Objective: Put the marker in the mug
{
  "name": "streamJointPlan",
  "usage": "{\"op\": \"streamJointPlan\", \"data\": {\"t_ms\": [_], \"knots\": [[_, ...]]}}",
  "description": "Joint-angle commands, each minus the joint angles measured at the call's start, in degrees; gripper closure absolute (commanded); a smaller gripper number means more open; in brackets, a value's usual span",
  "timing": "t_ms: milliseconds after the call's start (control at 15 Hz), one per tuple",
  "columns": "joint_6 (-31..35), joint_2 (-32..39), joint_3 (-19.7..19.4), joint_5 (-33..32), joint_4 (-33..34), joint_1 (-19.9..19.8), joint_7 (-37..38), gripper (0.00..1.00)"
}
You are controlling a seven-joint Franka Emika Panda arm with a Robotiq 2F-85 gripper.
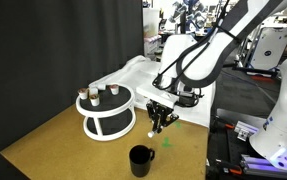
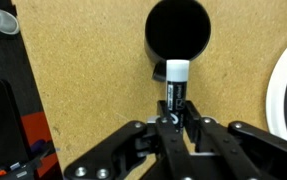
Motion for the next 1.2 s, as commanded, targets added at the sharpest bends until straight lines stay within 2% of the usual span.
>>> {"op": "streamJointPlan", "data": {"t_ms": [0, 200, 333, 533, 733, 1133], "knots": [[-4.8, -3.9, -0.1, 15.8, 2.1, 1.2, -15.3, 0.95], [-10.0, -4.9, -1.8, 27.2, 3.1, 1.1, -28.2, 0.95], [-13.5, -3.0, -2.7, 31.6, 3.4, 0.2, -35.1, 0.95], [-18.6, 1.3, -3.7, 33.8, 5.1, -0.8, -41.8, 0.95], [-20.9, 4.4, -3.6, 34.7, 7.0, -0.9, -47.2, 0.95], [-25.0, 9.3, -3.1, 35.1, 12.8, -0.5, -52.3, 0.95]]}}
